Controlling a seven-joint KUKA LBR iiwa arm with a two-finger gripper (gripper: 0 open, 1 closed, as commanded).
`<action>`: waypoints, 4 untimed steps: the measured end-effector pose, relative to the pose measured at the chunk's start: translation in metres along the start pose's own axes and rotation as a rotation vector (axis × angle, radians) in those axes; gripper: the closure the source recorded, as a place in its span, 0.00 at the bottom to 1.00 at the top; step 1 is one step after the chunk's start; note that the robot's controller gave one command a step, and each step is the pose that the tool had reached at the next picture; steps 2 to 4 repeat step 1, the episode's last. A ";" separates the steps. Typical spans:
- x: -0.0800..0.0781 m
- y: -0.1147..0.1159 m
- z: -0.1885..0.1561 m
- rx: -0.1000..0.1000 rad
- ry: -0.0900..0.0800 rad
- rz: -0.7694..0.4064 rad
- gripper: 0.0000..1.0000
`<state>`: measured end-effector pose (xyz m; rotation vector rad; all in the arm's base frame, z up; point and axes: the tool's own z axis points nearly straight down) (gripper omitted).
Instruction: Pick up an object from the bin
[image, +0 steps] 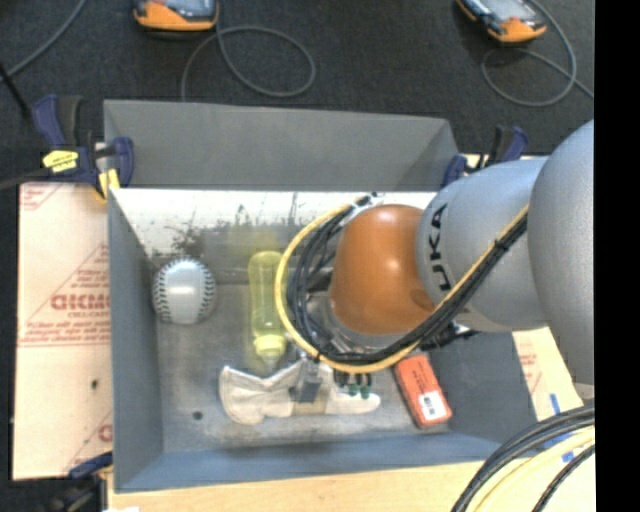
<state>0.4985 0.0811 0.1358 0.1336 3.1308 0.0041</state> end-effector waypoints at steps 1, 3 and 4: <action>-0.025 -0.010 -0.114 0.000 -0.002 -0.009 1.00; -0.025 -0.010 -0.114 0.000 -0.002 -0.009 1.00; -0.025 -0.010 -0.114 0.000 -0.002 -0.009 1.00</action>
Offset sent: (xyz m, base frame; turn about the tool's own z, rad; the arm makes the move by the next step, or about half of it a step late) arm 0.0000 0.0000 0.0000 0.0000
